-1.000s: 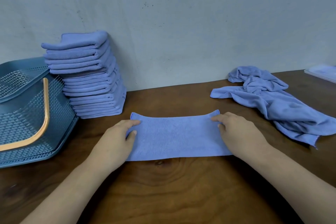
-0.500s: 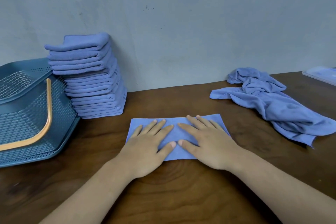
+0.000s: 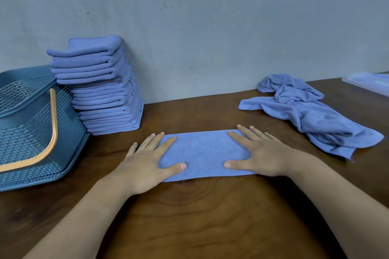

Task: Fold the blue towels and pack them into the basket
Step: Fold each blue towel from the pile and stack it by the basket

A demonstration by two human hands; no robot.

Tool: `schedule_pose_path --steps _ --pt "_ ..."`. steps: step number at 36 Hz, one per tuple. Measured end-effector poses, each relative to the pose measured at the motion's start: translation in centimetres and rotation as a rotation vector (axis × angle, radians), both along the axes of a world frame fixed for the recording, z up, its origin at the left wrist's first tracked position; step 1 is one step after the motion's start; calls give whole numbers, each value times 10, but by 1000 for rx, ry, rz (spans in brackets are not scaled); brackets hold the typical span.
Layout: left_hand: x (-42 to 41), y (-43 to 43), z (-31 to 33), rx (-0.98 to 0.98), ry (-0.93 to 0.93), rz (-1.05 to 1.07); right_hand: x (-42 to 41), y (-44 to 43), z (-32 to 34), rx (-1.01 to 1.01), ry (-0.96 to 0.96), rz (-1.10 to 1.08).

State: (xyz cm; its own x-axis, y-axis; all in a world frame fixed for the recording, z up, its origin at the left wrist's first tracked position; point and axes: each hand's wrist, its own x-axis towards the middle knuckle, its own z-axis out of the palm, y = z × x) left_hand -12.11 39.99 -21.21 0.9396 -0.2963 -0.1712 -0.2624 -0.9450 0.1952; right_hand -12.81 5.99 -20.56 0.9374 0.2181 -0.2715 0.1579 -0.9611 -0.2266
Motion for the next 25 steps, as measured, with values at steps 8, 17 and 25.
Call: schedule_pose_path --steps 8,17,25 --pt "-31 -3 16 110 66 -7 -14 -4 5 24 27 66" --pt "-8 -78 16 -3 -182 -263 8 4 -6 7 -411 28" --pt "-3 -87 -5 2 -64 -313 18 10 -6 -40 -432 -64"
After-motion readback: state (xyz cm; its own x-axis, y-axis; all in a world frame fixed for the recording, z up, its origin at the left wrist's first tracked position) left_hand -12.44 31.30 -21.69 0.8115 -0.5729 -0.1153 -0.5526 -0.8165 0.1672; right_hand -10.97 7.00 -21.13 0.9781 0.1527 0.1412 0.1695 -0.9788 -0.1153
